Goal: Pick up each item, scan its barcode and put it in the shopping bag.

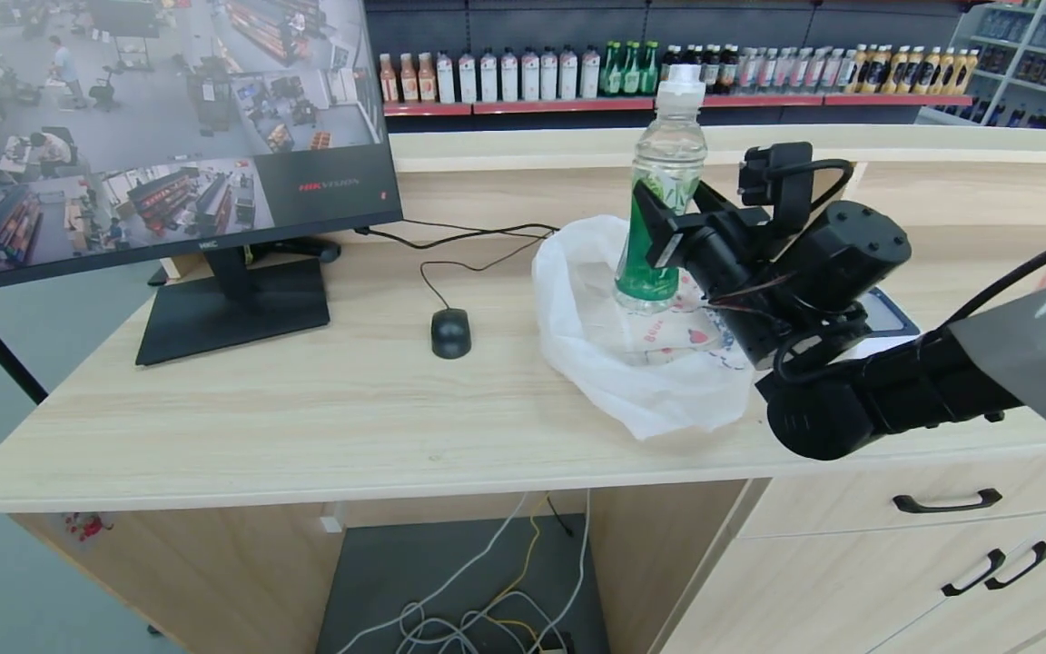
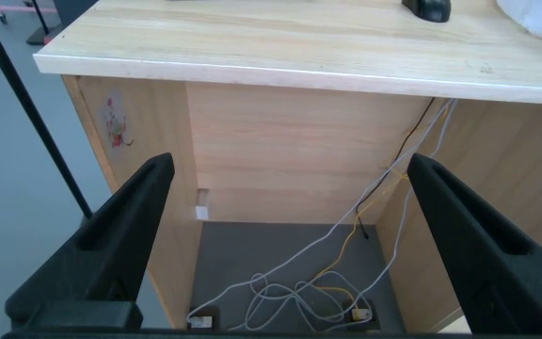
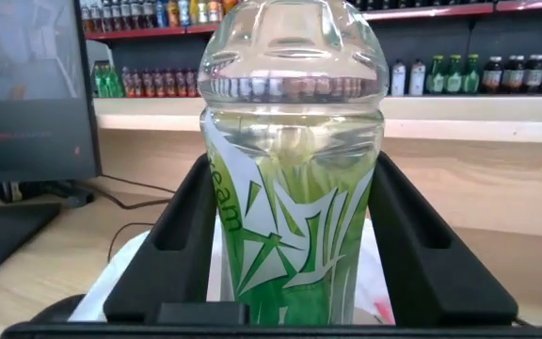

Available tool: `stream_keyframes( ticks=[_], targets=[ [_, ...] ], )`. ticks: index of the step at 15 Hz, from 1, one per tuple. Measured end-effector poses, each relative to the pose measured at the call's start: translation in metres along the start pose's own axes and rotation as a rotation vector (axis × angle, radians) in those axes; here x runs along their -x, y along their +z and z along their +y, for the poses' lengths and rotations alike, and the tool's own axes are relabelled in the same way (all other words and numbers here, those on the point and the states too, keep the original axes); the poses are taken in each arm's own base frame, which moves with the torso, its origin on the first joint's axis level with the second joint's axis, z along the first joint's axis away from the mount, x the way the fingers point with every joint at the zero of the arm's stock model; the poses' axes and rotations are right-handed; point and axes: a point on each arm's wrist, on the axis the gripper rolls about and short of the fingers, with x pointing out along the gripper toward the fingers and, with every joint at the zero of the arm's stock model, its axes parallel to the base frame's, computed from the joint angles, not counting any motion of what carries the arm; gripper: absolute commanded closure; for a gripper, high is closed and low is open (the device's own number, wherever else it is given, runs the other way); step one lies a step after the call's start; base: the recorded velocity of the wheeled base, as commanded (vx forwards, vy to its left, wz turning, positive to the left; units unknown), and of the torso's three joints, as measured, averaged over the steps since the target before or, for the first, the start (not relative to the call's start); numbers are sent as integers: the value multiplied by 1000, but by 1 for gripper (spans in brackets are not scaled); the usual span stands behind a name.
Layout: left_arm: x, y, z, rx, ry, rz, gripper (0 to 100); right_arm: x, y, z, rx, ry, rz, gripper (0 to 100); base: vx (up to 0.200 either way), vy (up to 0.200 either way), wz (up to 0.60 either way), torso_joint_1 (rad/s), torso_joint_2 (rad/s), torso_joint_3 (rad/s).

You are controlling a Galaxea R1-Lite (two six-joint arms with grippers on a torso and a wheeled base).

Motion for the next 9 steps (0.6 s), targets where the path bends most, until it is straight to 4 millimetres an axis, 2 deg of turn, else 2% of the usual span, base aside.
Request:
stream_keyframes(
  ticks=[9],
  targets=[
    [0, 0, 0, 0, 0, 0, 0, -9, -39, 4, 2, 7, 67, 100, 0, 0, 0, 0, 0, 0]
  ],
)
